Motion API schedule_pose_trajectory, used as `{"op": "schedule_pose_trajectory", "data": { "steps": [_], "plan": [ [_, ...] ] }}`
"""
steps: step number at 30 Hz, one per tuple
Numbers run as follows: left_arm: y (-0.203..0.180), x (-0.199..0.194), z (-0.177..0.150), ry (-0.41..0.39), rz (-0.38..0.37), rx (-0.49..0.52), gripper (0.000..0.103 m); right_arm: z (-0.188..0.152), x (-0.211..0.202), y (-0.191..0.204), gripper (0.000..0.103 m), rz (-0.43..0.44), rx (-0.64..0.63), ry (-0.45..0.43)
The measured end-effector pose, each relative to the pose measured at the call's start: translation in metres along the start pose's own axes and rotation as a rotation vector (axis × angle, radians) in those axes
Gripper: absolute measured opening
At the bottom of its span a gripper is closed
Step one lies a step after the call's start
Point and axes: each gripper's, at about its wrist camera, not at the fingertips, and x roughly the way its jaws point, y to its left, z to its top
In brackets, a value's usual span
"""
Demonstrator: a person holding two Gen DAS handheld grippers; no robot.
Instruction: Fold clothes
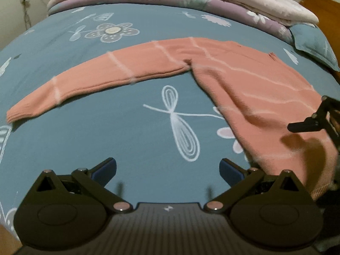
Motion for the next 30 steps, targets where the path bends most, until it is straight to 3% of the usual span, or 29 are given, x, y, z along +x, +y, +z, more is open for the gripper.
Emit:
{"op": "schedule_pose_trajectory", "data": {
  "steps": [2,9,13,19,30],
  "plan": [
    [0.001,-0.001,-0.002,-0.002,-0.007,-0.005,0.102,-0.007,0.003,-0.006,0.103,-0.08,0.0,0.027],
    [-0.008,0.003,0.0,-0.007,-0.047,0.007,0.102,-0.03,-0.021,-0.088,0.103,-0.141,0.25,-0.004],
    [-0.024,0.008,0.007,-0.01,-0.084,0.041,0.102,-0.049,-0.02,-0.135,0.103,-0.108,0.408,-0.013],
    [-0.039,0.016,0.015,-0.004,-0.124,0.066,0.102,-0.071,-0.012,-0.186,0.103,-0.087,0.534,-0.034],
    [-0.062,0.049,0.035,0.036,-0.178,0.1,0.102,-0.103,0.079,-0.256,0.103,0.085,0.72,0.021]
  ]
}}
